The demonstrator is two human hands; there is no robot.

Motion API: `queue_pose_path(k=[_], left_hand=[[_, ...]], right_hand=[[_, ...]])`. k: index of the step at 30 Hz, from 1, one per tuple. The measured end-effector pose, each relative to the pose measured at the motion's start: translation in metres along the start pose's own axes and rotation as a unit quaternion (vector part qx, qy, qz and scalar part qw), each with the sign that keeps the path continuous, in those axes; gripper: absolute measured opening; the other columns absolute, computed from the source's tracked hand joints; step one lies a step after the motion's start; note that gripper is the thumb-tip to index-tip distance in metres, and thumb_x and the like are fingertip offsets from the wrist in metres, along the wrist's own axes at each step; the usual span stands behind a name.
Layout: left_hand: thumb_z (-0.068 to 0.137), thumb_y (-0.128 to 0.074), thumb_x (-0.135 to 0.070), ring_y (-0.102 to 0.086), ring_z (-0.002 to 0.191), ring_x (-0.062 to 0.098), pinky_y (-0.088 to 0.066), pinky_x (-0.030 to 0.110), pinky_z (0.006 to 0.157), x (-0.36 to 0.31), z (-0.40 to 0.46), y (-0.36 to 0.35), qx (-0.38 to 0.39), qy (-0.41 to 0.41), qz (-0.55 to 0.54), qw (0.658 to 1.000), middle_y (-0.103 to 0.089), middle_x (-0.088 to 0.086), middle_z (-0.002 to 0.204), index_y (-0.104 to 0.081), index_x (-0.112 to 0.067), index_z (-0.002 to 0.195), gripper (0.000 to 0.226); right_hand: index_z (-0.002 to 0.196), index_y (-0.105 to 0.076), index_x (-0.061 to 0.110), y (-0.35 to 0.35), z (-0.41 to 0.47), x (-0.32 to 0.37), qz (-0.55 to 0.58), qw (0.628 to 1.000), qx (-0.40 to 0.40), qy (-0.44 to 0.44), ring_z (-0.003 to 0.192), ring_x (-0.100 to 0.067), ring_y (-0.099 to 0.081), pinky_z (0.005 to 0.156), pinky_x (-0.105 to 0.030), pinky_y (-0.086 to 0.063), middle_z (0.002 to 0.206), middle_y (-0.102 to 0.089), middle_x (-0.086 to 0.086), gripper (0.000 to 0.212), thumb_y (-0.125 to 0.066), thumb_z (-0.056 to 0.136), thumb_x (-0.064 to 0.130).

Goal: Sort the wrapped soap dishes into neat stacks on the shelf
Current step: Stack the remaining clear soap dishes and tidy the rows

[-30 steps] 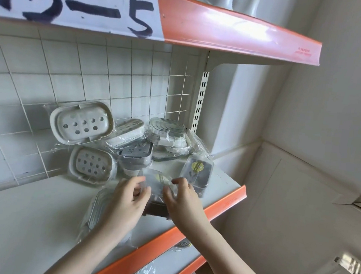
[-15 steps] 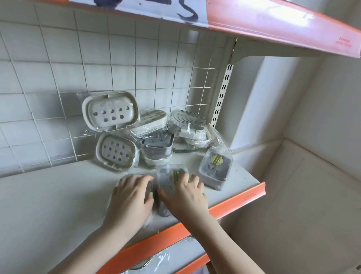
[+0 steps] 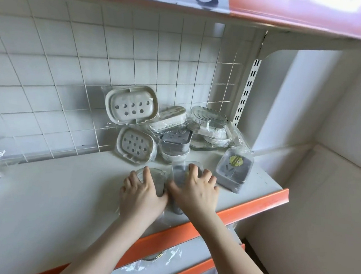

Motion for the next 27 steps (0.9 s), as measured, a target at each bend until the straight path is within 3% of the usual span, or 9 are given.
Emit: queue_pose_path(k=[4,7,10,16,19,27], left_hand=[[0.076,-0.054,-0.058,-0.045,0.114,0.036,-0.040,0.042,0.090,0.002,-0.001,0.000,0.014,0.003,0.003,1.000,-0.048,0.017,0.123,-0.039,-0.013,0.138,0.078],[0.062,-0.036,-0.063,-0.051,0.107,0.038,-0.045,0.044,0.084,0.005,-0.002,0.006,-0.004,0.012,0.000,1.000,-0.053,0.017,0.118,-0.047,-0.013,0.132,0.087],[0.059,-0.030,-0.063,-0.051,0.108,0.038,-0.045,0.043,0.084,0.004,-0.004,0.005,-0.001,0.012,0.004,1.000,-0.051,0.016,0.122,-0.045,-0.016,0.134,0.089],[0.071,-0.058,-0.053,-0.042,0.121,0.029,-0.040,0.038,0.094,0.009,-0.008,0.007,0.005,0.029,-0.020,0.999,-0.045,0.006,0.131,-0.037,-0.027,0.137,0.074],[0.071,-0.061,-0.051,-0.042,0.121,0.028,-0.038,0.037,0.096,0.011,-0.012,0.012,-0.002,0.035,-0.010,0.999,-0.045,0.006,0.130,-0.039,-0.027,0.136,0.073],[0.057,-0.055,-0.050,-0.057,0.098,0.037,-0.048,0.044,0.077,0.036,-0.036,0.060,-0.137,0.055,0.012,0.989,-0.059,0.013,0.108,-0.058,-0.014,0.117,0.071]], right_hand=[[0.132,-0.040,0.025,0.000,-0.001,-0.001,0.003,1.000,-0.006,0.012,0.117,-0.033,-0.043,0.092,-0.042,-0.036,0.127,-0.045,-0.010,0.071,-0.048,0.076,0.068],[0.133,-0.039,0.027,0.000,-0.002,-0.001,0.011,1.000,-0.002,0.019,0.118,-0.032,-0.042,0.093,-0.041,-0.036,0.129,-0.044,-0.009,0.072,-0.047,0.076,0.069],[0.133,-0.039,0.027,0.000,-0.003,-0.001,0.018,1.000,0.005,0.024,0.118,-0.032,-0.042,0.093,-0.041,-0.035,0.129,-0.044,-0.009,0.072,-0.047,0.075,0.069],[0.134,-0.038,0.025,0.001,-0.004,0.001,0.023,0.998,0.023,0.052,0.120,-0.032,-0.039,0.096,-0.042,-0.034,0.131,-0.042,-0.011,0.072,-0.051,0.075,0.065],[0.133,-0.038,0.026,0.001,-0.004,0.002,0.026,0.997,0.028,0.073,0.120,-0.032,-0.039,0.097,-0.041,-0.033,0.131,-0.043,-0.011,0.071,-0.051,0.075,0.066],[0.132,-0.045,0.026,0.012,-0.019,0.016,0.118,0.981,-0.021,0.151,0.114,-0.035,-0.046,0.093,-0.044,-0.039,0.131,-0.047,-0.011,0.073,-0.057,0.069,0.062]])
Point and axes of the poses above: each hand's wrist, its own z-axis towards the middle knuckle, its own y-axis out of the back of the hand, x = y × z, the point moved 10 cm from there along z, towards the middle knuckle
